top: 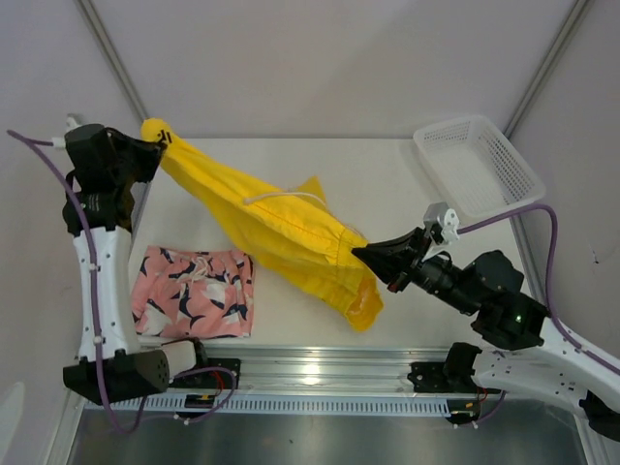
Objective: Fold and stack the shorts
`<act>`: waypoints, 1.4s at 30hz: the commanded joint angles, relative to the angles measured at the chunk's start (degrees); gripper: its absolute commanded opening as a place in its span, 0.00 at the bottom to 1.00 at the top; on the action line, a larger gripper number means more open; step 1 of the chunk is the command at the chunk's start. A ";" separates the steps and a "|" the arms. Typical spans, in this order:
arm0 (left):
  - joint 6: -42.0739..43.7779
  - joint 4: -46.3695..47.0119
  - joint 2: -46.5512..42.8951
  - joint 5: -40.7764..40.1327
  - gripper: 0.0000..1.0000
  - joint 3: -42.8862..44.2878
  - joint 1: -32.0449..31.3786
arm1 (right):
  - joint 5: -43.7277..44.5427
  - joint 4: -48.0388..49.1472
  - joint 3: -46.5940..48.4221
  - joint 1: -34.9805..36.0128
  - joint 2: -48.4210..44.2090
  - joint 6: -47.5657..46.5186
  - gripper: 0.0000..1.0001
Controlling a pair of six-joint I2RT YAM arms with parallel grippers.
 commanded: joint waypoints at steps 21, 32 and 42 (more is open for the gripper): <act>-7.23 8.58 -15.25 -13.38 0.00 18.46 3.22 | -6.27 -19.02 46.66 -0.61 17.57 -4.76 0.00; -6.45 10.87 -24.01 -22.24 0.00 12.75 3.22 | -12.66 -25.27 72.60 -2.01 29.54 -6.62 0.00; -4.43 10.43 -27.64 -24.19 0.00 15.47 3.13 | -12.42 -23.51 76.03 -2.01 28.13 -3.89 0.00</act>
